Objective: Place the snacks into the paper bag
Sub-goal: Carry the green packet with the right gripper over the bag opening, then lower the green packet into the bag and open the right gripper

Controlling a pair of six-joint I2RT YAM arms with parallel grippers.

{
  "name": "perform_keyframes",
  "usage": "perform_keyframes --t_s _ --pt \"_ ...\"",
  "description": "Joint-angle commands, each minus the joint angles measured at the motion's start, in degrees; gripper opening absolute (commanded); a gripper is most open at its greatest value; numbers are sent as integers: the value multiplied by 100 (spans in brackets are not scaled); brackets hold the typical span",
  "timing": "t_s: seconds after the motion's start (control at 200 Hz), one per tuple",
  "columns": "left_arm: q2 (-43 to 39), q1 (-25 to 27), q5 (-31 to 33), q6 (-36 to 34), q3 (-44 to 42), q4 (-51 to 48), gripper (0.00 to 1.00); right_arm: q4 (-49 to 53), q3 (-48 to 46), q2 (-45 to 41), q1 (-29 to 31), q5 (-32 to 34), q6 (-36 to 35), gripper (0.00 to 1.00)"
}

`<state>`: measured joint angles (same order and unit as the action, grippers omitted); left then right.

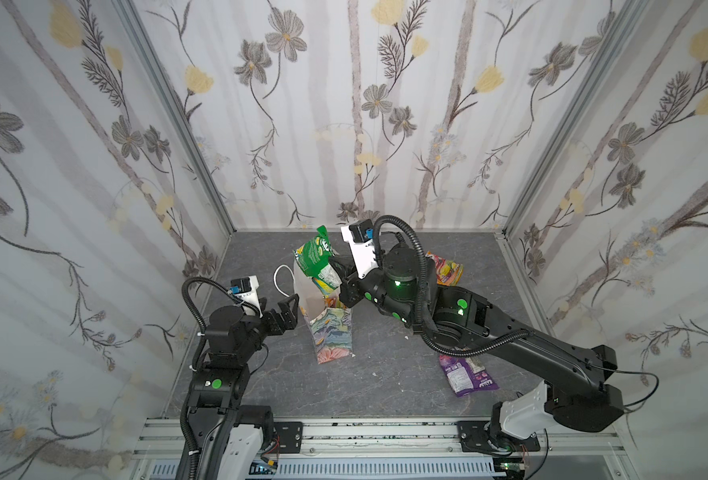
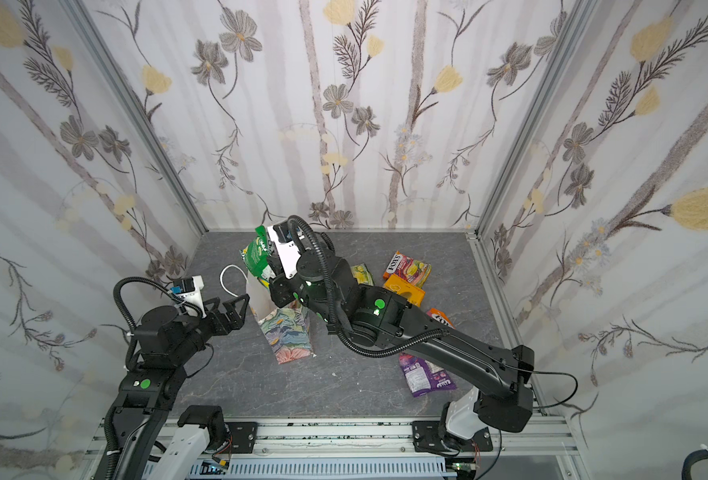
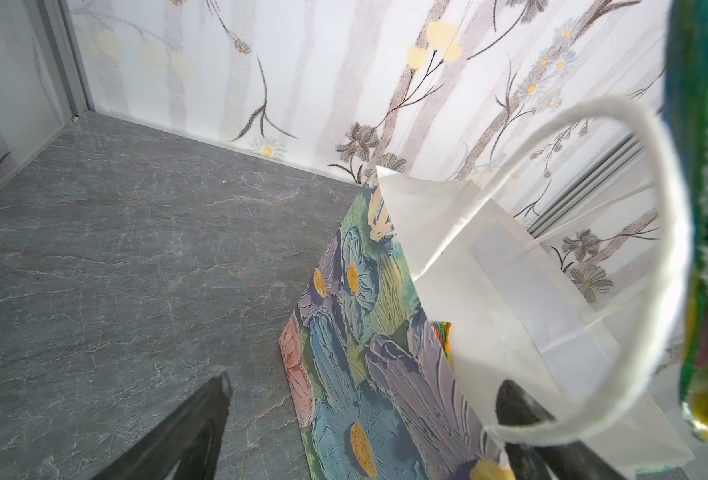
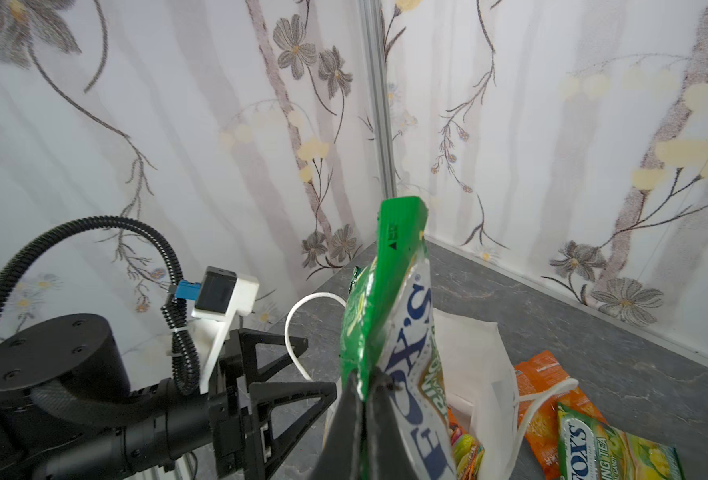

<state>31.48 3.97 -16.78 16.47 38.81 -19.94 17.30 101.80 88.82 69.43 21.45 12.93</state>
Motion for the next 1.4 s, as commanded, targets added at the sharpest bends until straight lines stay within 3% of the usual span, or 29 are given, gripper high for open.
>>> perform_keyframes --t_s 0.0,0.495,1.394 --pt "-6 1 -45 -39 -19 119 100 68 167 133 9 515 -153 0" --pt "-5 -1 -35 -39 -16 125 100 432 305 694 -4 972 -325 0" --pt "-28 -1 -10 -39 -23 114 100 799 297 1297 -107 1045 -194 0"
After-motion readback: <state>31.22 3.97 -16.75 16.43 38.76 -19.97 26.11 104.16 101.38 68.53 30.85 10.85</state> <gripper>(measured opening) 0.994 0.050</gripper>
